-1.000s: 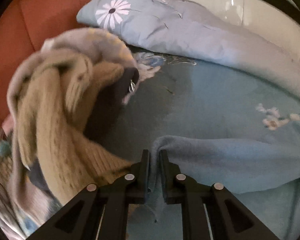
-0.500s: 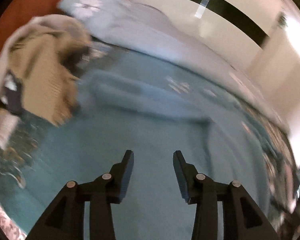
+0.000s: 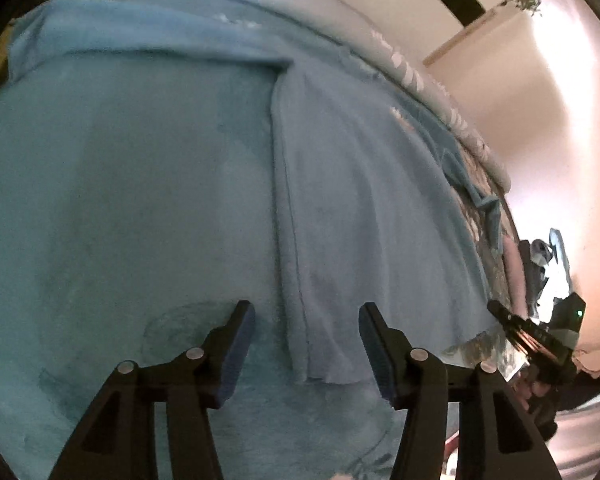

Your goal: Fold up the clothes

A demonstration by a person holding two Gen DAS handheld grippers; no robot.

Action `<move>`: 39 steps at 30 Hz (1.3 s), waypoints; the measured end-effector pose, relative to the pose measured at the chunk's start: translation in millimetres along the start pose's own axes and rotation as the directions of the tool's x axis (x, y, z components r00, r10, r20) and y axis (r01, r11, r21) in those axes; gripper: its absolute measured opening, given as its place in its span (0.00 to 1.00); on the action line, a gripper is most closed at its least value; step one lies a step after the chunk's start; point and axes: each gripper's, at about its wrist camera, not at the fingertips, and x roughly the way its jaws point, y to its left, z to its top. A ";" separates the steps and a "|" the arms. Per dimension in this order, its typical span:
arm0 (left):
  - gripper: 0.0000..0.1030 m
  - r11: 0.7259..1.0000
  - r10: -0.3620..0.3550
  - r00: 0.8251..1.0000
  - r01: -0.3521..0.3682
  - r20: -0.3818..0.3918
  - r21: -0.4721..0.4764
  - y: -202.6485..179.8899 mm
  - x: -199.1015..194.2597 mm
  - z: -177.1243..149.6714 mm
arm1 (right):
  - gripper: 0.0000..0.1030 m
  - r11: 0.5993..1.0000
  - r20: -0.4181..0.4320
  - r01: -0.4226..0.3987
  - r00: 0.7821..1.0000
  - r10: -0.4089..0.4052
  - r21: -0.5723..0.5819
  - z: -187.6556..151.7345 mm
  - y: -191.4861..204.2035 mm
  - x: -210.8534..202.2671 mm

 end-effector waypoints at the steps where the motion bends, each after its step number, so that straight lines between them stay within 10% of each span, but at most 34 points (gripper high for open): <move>1: 0.56 1.000 -0.027 1.000 0.027 -0.003 -0.013 -1.2 0.0 -0.8 | 0.03 1.000 0.005 0.012 1.000 -0.012 -0.005 -0.3 -0.2 -0.8; 5: 0.51 0.997 -0.061 0.998 0.060 -0.012 -0.050 -5.8 6.6 -2.6 | 0.03 1.000 0.010 0.024 1.000 -0.024 -0.001 -0.4 -6.0 -2.0; 10: 0.07 0.994 -0.044 0.999 0.047 0.030 -0.097 1.1 5.5 -3.8 | 0.04 1.000 0.008 -0.018 1.000 0.018 0.026 -1.4 -13.9 -3.7; 27: 0.08 0.992 -0.051 0.997 0.059 0.066 -0.114 13.7 2.9 -11.2 | 0.36 0.965 -0.012 -0.232 0.972 0.235 0.122 6.2 -29.0 15.5; 39: 0.11 0.990 -0.079 0.995 0.086 0.067 -0.115 17.6 2.5 -12.2 | 0.33 0.966 -0.105 -0.253 0.960 0.258 0.053 9.4 1.3 27.3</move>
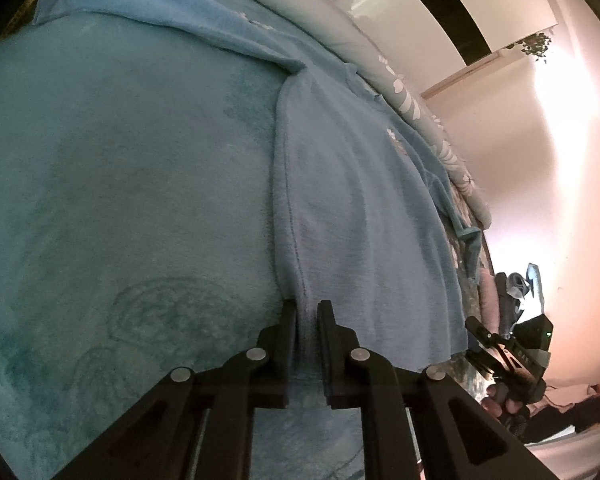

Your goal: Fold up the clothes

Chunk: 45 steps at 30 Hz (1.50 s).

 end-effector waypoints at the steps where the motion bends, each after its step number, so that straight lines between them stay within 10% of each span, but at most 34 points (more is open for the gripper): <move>1: 0.11 1.000 0.006 1.000 -0.006 0.005 0.002 -0.1 -0.4 -0.4 | 0.27 1.000 -0.007 0.007 1.000 -0.007 0.003 -0.1 0.6 0.6; 2: 0.09 1.000 0.014 1.000 -0.014 0.011 0.002 -0.1 -1.0 -0.8 | 0.11 1.000 -0.016 0.015 1.000 -0.015 0.004 -0.1 1.3 1.4; 5: 0.05 1.000 0.021 0.999 -0.021 0.033 0.004 -1.4 -6.6 -3.0 | 0.04 0.998 -0.027 0.064 0.998 -0.065 -0.018 -3.4 5.5 0.7; 32: 0.10 0.983 0.138 0.989 -0.143 0.048 0.114 -5.5 -57.0 -19.6 | 0.07 0.986 -0.001 0.134 0.991 -0.135 -0.095 -20.1 0.6 -38.8; 37: 0.25 0.970 0.172 0.975 -0.193 0.143 0.147 -20.5 -82.8 -1.8 | 0.34 0.953 0.158 0.292 0.948 -0.277 -0.076 31.1 -17.1 -60.2; 45: 0.46 0.970 0.143 0.973 -0.174 0.180 0.171 -46.3 -59.8 24.0 | 0.36 0.884 0.231 0.467 0.858 -0.459 0.024 130.1 -56.5 -42.5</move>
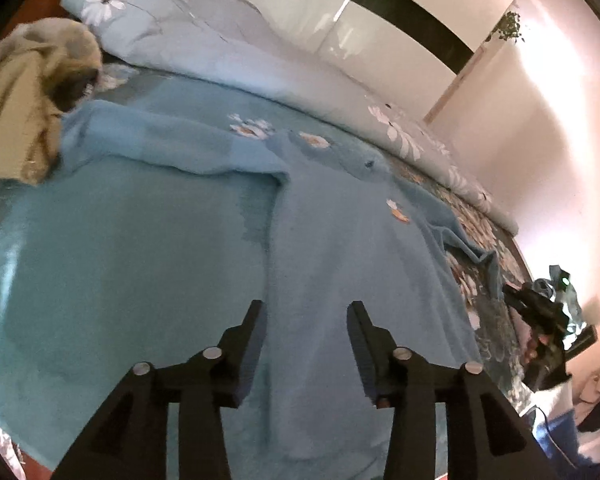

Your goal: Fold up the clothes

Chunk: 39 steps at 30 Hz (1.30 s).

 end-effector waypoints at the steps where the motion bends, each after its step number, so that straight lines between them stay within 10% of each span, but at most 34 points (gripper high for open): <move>1: 0.46 1.000 -0.006 1.000 0.006 -0.017 0.001 -1.4 5.8 0.1 | 0.36 1.000 -0.028 0.013 1.000 -0.014 -0.011 5.3 1.1 9.9; 7: 0.46 1.000 -0.013 0.996 0.014 -0.088 0.009 -3.3 27.8 -4.6 | 0.35 0.994 -0.082 0.089 0.992 -0.094 -0.061 21.6 1.4 39.9; 9: 0.46 1.000 -0.014 0.995 0.014 -0.094 0.000 -2.3 32.7 -2.1 | 0.04 0.990 -0.088 0.112 0.989 -0.119 -0.081 27.5 2.8 43.0; 10: 0.46 1.000 -0.015 0.996 0.014 -0.094 -0.005 -1.2 33.9 -0.7 | 0.04 0.989 -0.085 0.123 0.988 -0.130 -0.084 31.9 3.4 42.7; 16: 0.47 1.000 -0.023 0.995 0.022 -0.098 -0.011 -3.2 41.9 3.3 | 0.04 0.944 0.134 0.231 0.970 -0.203 -0.237 72.5 60.6 16.0; 20: 0.47 1.000 -0.021 0.992 0.019 -0.123 -0.013 -4.2 49.0 -1.4 | 0.04 0.855 0.222 0.173 0.972 -0.070 -0.489 54.6 139.1 7.7; 27: 0.47 1.000 0.000 0.989 -0.001 -0.148 -0.006 -5.2 49.0 -10.0 | 0.04 0.645 0.008 0.003 1.000 0.005 -0.764 -40.8 201.2 53.4; 32: 0.47 1.000 -0.007 0.989 0.005 -0.145 -0.014 -7.3 53.0 -7.8 | 0.08 0.717 -0.080 -0.119 0.993 0.088 -0.687 -43.3 166.9 37.6; 36: 0.49 0.999 -0.022 0.989 0.018 -0.149 -0.029 -10.4 61.4 -8.0 | 0.38 0.803 -0.109 -0.238 0.971 0.214 -0.547 -30.8 128.5 7.3; 39: 0.50 1.000 -0.024 0.985 0.021 -0.168 -0.023 -14.3 67.9 -10.8 | 0.39 0.856 -0.086 -0.247 0.968 0.234 -0.454 -25.8 106.3 0.0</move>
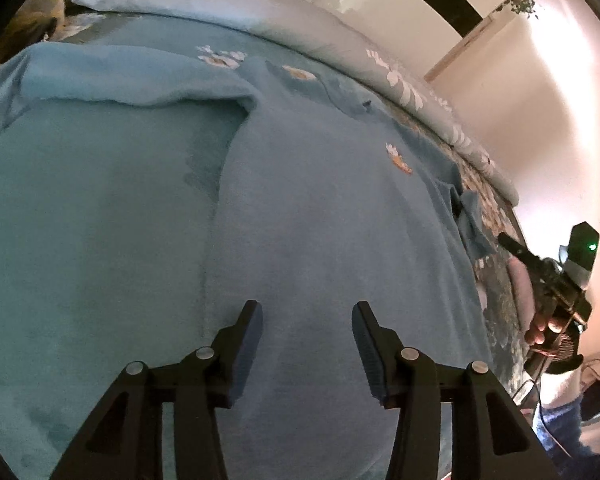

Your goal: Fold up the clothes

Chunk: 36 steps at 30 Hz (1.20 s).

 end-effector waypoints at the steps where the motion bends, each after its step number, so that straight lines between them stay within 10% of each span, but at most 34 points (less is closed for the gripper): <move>1: 0.50 1.000 0.001 1.000 -0.001 -0.006 0.003 -1.1 1.8 -0.9 | 0.39 0.999 0.008 0.001 1.000 -0.001 0.042 -2.2 -7.4 -2.6; 13: 0.52 1.000 0.002 1.000 -0.002 -0.017 0.000 -4.9 6.8 -2.6 | 0.45 0.993 -0.064 0.087 0.995 -0.082 0.077 -4.3 -14.2 47.2; 16: 0.52 1.000 0.006 1.000 -0.006 -0.024 -0.001 -6.0 11.4 -2.2 | 0.07 0.988 -0.046 0.052 0.998 -0.045 0.148 0.5 -26.6 37.4; 21: 0.52 1.000 0.004 1.000 -0.004 -0.029 0.011 -8.4 14.2 1.6 | 0.06 0.976 0.006 0.135 0.990 -0.138 0.168 32.9 -55.6 -6.0; 28: 0.52 1.000 0.001 1.000 -0.001 -0.019 -0.004 -3.9 15.9 8.8 | 0.06 0.837 -0.029 0.519 0.852 -0.522 0.175 102.9 -126.5 -62.7; 36: 0.52 0.999 0.002 1.000 -0.003 -0.015 -0.043 13.4 12.4 11.9 | 0.06 0.756 -0.273 0.590 0.805 -0.527 0.282 98.1 -181.8 -39.4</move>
